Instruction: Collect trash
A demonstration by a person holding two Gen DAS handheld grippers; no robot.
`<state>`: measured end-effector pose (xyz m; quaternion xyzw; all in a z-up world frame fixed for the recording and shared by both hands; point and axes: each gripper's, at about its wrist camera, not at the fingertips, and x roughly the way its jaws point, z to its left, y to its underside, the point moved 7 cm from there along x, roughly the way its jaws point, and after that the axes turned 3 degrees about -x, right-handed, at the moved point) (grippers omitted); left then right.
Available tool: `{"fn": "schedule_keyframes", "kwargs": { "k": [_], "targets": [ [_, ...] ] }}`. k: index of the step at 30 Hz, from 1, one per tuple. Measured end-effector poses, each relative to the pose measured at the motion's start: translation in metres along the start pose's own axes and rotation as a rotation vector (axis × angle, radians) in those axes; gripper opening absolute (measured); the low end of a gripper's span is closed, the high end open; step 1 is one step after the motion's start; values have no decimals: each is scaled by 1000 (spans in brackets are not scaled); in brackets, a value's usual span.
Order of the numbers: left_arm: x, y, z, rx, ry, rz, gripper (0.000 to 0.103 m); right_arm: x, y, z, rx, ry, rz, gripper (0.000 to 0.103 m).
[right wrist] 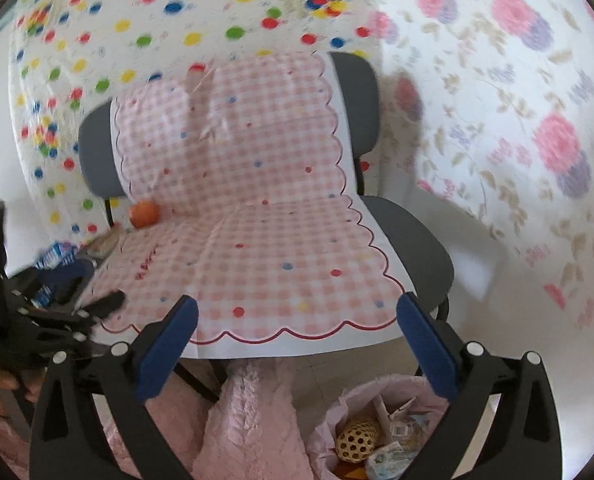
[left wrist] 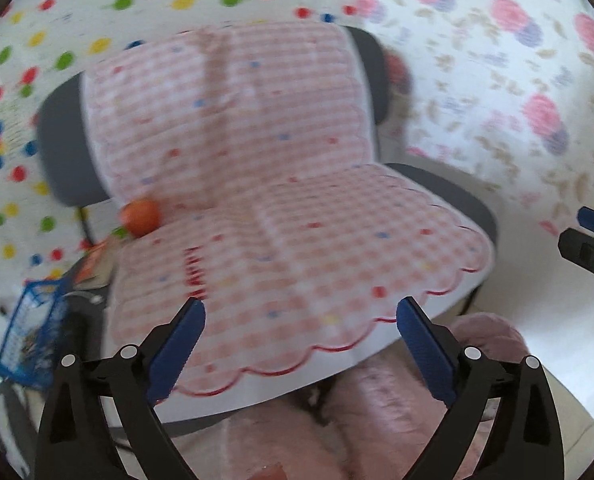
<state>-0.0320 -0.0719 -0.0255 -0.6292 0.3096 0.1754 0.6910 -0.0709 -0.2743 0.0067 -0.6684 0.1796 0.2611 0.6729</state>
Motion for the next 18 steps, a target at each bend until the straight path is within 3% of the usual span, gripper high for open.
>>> {"fn": "schedule_keyframes", "kwargs": {
  "k": [4, 8, 18],
  "targets": [
    [-12, 1, 42, -72, -113, 15, 95, 7, -11, 17, -59, 22, 3, 97],
    [-26, 4, 72, -117, -177, 17, 95, 8, -21, 27, -61, 12, -13, 97],
    [-38, 0, 100, -153, -213, 5, 95, 21, -34, 49, -69, -16, -16, 97]
  ]
}}
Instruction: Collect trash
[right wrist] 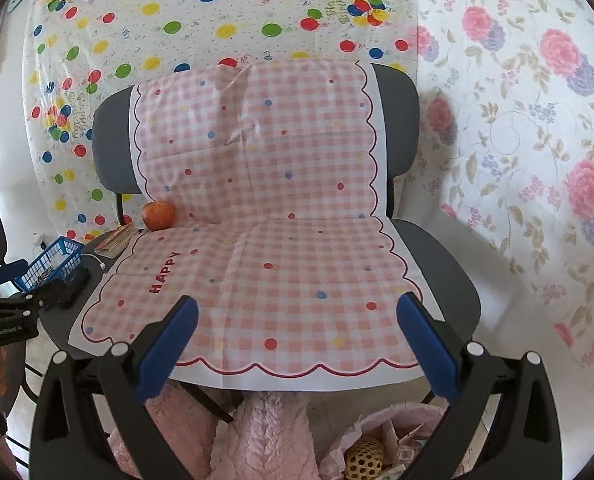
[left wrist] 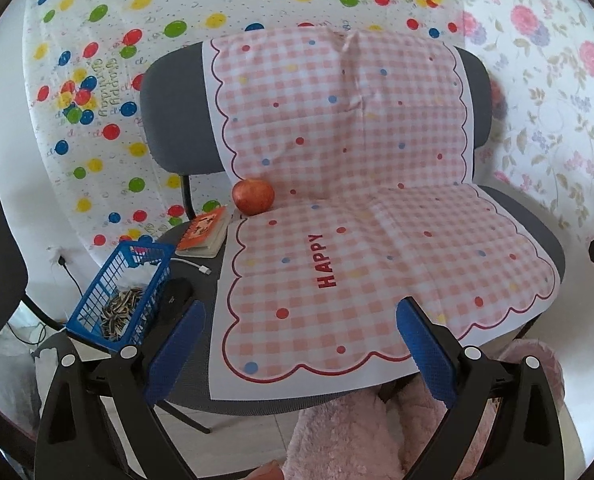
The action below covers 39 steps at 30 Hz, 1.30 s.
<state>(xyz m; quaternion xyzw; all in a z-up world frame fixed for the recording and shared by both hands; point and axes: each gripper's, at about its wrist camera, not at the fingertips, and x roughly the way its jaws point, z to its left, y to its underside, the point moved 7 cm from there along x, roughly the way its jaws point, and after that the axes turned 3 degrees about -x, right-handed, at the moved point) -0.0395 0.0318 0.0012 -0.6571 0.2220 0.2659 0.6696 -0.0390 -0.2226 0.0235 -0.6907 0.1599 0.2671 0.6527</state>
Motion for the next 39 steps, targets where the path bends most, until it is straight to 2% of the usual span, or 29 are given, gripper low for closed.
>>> {"fn": "schedule_keyframes", "kwargs": {
  "k": [19, 39],
  "targets": [
    [9, 0, 3, -13, 9, 19, 95, 14, 5, -1, 18, -1, 34, 97],
    [9, 1, 3, -14, 10, 18, 95, 13, 8, 0, 21, 0, 32, 97]
  ]
}}
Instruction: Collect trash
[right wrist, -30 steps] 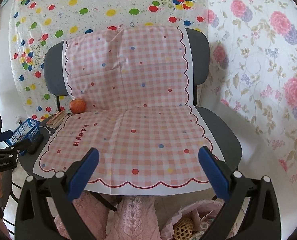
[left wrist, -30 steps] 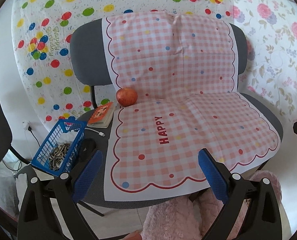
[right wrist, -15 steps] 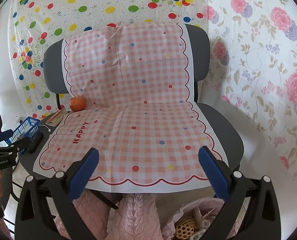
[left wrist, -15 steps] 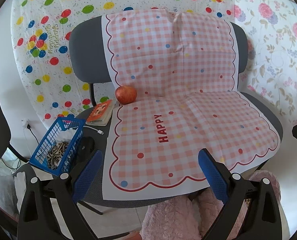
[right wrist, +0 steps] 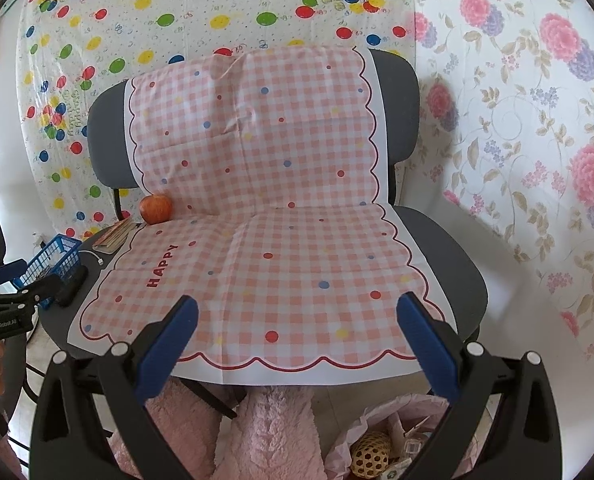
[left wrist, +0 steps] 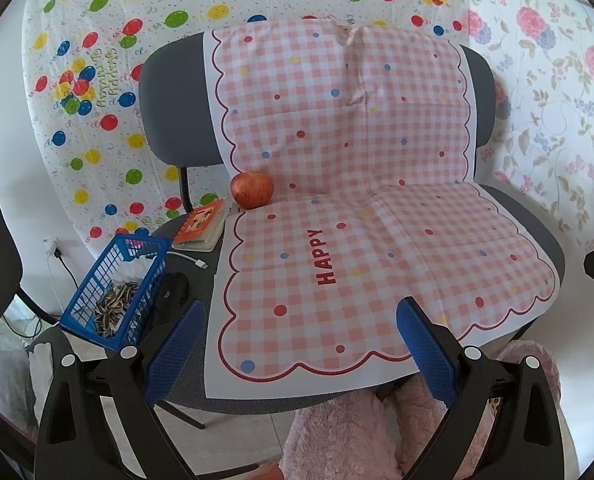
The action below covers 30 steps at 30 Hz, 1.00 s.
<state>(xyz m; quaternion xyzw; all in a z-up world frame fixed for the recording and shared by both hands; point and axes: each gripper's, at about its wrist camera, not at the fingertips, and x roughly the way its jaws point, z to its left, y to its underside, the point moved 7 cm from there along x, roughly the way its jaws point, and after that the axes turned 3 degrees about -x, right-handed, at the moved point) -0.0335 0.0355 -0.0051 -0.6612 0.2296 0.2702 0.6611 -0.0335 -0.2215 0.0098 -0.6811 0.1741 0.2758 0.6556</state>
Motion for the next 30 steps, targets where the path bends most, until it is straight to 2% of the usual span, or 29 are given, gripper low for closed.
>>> {"fn": "schedule_keyframes", "kwargs": {
  "k": [30],
  "targets": [
    [-2, 5, -4, 0, 0, 6, 95, 1, 6, 1, 10, -3, 4, 97]
  ]
}}
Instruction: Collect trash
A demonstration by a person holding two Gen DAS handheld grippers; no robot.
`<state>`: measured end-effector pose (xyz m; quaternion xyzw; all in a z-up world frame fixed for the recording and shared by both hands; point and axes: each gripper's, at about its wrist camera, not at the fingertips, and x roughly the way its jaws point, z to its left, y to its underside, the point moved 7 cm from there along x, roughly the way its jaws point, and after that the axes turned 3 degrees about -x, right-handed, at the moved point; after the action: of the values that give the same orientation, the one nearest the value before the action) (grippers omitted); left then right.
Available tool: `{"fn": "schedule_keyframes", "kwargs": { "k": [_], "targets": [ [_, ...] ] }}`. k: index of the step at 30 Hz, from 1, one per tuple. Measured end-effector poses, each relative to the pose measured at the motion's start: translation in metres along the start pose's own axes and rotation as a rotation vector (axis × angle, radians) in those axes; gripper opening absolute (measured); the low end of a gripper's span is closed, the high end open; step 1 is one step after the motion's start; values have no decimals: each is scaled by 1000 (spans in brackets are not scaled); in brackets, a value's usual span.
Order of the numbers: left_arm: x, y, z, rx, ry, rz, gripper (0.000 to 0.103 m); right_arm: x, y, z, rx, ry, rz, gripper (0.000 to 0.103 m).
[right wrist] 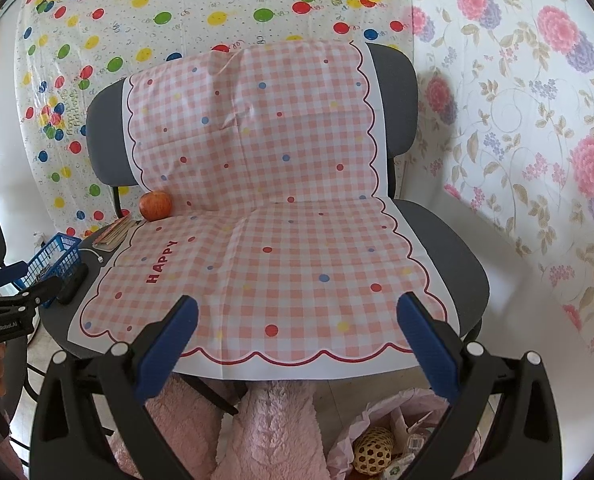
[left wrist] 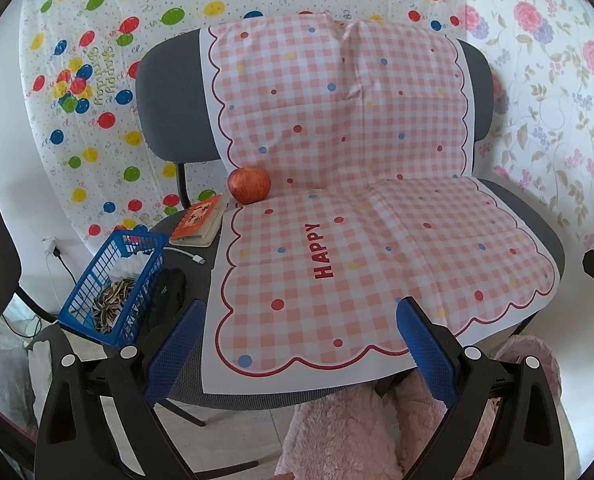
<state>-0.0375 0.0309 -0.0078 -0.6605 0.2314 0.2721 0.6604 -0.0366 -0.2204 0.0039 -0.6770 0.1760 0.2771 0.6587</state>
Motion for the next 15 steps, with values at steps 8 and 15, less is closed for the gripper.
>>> {"fn": "schedule_keyframes", "kwargs": {
  "k": [8, 15],
  "targets": [
    [0, 4, -2, 2, 2, 3, 95, 0, 2, 0, 1, -2, 1, 97],
    [4, 7, -3, 5, 8, 13, 95, 1, 4, -1, 8, 1, 3, 97]
  ]
}}
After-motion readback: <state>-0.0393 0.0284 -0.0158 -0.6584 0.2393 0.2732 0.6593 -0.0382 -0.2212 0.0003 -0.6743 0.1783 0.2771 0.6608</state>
